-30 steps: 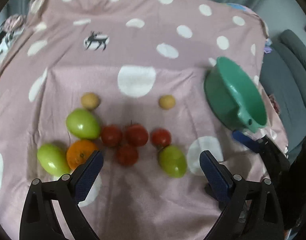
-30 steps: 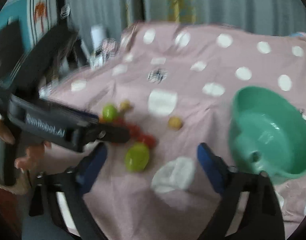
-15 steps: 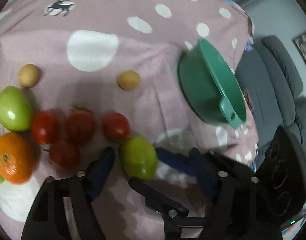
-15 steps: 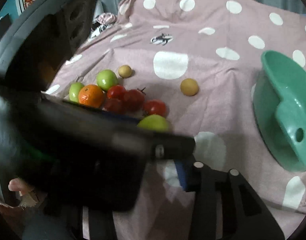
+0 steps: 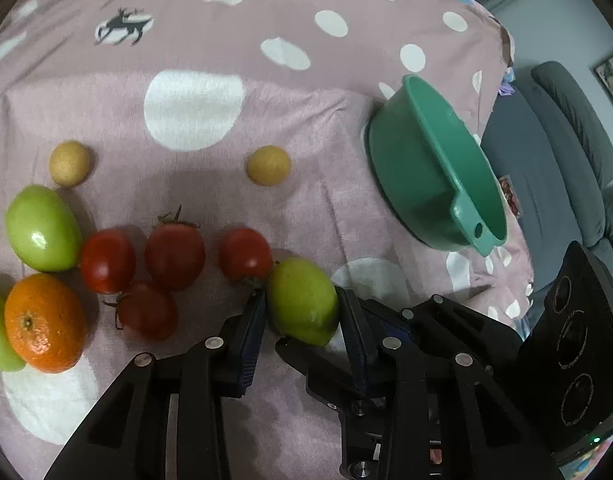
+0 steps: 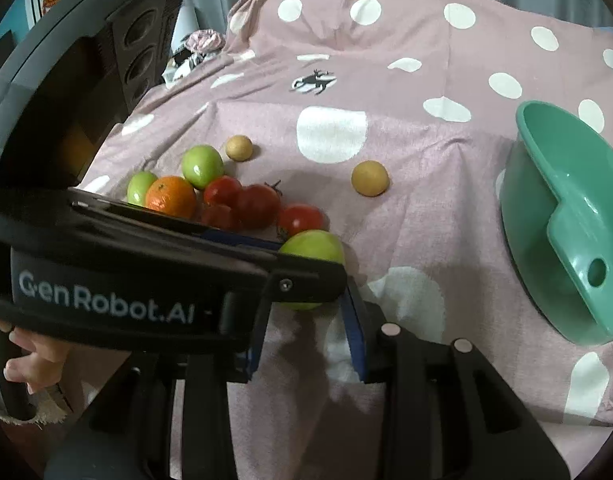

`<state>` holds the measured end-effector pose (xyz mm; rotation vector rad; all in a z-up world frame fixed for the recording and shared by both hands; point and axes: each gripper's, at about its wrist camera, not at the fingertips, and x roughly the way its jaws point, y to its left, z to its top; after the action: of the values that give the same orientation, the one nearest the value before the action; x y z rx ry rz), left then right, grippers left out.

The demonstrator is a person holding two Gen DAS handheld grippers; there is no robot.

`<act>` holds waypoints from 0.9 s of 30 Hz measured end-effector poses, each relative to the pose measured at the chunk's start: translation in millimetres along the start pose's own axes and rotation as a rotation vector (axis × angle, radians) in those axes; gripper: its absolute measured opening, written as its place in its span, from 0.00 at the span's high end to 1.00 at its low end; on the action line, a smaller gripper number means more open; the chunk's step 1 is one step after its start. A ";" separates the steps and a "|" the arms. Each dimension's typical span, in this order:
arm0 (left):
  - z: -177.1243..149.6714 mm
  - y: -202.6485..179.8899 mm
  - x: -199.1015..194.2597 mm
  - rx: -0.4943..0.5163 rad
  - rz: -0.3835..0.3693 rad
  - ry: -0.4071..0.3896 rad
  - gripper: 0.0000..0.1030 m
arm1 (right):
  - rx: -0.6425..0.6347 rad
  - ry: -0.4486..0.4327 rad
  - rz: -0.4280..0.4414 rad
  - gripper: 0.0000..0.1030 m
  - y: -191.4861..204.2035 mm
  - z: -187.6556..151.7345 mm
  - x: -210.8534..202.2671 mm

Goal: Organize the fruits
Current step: 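Drop the second green fruit into the teal bowl with the right tool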

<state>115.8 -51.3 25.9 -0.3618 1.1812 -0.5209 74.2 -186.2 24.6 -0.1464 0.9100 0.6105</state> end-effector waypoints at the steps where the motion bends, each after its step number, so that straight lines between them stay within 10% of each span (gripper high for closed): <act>1: 0.2 -0.8 -4.2 0.002 -0.009 -0.009 0.64 | -0.005 -0.019 -0.007 0.65 -2.2 -0.9 -4.7; 14: 61.5 -127.4 -3.5 0.239 -0.108 -0.112 0.64 | 0.190 -0.331 -0.149 0.65 -79.0 -4.1 -116.9; 20: 77.3 -159.1 47.6 0.276 -0.136 -0.060 0.64 | 0.305 -0.289 -0.279 0.64 -123.0 -11.3 -113.3; 22: 78.1 -157.6 57.6 0.233 -0.105 -0.020 0.49 | 0.318 -0.267 -0.332 0.55 -130.1 -11.2 -112.5; 23: 78.5 -154.6 59.3 0.195 -0.114 -0.006 0.40 | 0.314 -0.259 -0.344 0.35 -130.2 -14.8 -118.5; 27: 80.3 -124.2 31.6 0.063 -0.269 -0.052 0.09 | 0.285 -0.314 -0.335 0.08 -121.1 -19.6 -139.5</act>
<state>176.0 -171.9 94.5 -0.4806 1.0697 -0.7758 63.7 -353.5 104.8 0.0534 0.6393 0.1807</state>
